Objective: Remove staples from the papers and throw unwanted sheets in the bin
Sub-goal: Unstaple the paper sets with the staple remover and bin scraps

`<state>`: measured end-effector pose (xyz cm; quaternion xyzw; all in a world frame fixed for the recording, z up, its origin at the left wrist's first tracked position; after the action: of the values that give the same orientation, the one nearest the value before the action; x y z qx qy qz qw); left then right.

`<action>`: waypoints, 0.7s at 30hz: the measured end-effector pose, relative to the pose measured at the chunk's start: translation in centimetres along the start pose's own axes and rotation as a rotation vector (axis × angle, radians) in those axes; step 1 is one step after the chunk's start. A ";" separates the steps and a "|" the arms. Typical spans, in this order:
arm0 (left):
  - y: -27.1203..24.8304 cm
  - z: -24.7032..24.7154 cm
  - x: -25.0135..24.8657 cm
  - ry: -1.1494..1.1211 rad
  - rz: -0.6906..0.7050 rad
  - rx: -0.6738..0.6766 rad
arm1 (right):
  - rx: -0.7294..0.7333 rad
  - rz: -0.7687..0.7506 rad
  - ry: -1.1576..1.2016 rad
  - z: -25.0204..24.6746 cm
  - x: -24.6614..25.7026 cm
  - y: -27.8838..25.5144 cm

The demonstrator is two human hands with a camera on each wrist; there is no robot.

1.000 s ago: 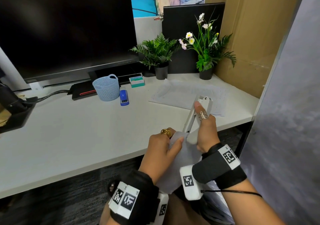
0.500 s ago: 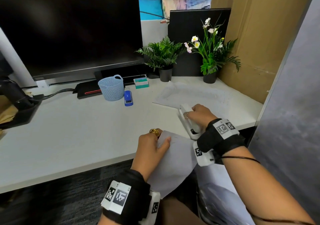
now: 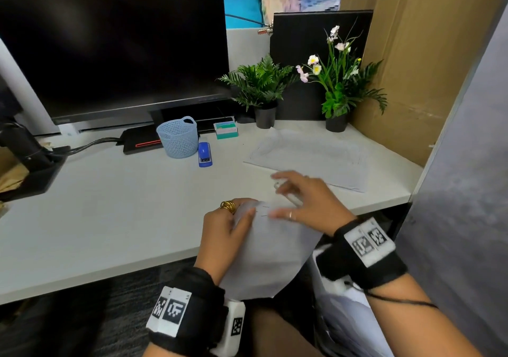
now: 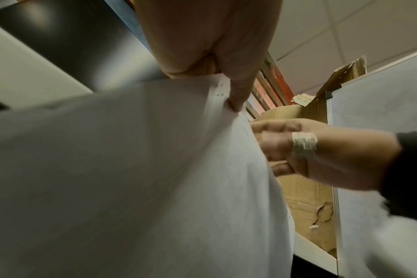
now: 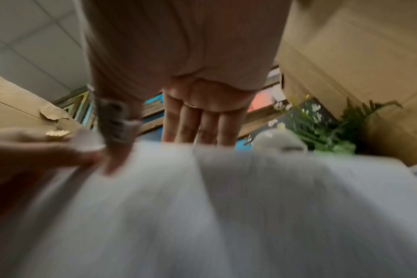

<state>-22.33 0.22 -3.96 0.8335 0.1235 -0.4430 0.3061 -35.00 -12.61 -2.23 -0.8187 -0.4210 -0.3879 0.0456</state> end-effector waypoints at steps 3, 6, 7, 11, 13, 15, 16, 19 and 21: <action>0.1 -0.2 -0.6 -0.109 0.072 0.029 | -0.105 -0.068 -0.060 1.7 -0.9 -2.0; -0.3 -0.4 -1.3 -0.105 0.236 -0.003 | -0.350 -0.189 0.177 1.4 -1.7 -3.5; -0.5 -0.6 -1.6 -0.081 0.313 -0.017 | -0.391 -0.263 0.216 1.2 -1.4 -3.9; -1.2 -0.6 -2.5 0.093 0.562 -0.015 | -0.502 -0.423 0.239 -0.4 0.1 -5.2; -1.3 -0.4 -2.3 0.123 0.593 -0.024 | -0.522 -0.478 0.187 -1.1 0.7 -5.5; -1.5 -0.1 -2.0 0.122 0.591 -0.030 | -0.521 -0.510 0.123 -1.2 1.0 -5.7; -1.5 0.0 -1.9 0.114 0.581 -0.031 | -0.519 -0.511 0.106 -1.3 1.0 -5.7; -1.6 0.1 -1.9 0.084 0.564 -0.033 | -0.512 -0.504 0.087 -1.5 0.6 -5.9; -1.7 0.2 -2.0 0.082 0.582 -0.028 | -0.503 -0.513 0.058 -1.5 0.5 -6.2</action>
<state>-24.46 1.54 -3.12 0.8467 -0.1023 -0.3008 0.4268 -40.19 -8.94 -2.44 -0.6606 -0.5027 -0.5014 -0.2441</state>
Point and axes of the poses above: each hand's wrist, its own y-axis towards the middle knuckle, its own z-axis out of the palm, x = y × z, the point moved 6 cm from there along y, towards the middle knuckle, and after that the axes turned 1 degree about -z, right-handed, at the moved point
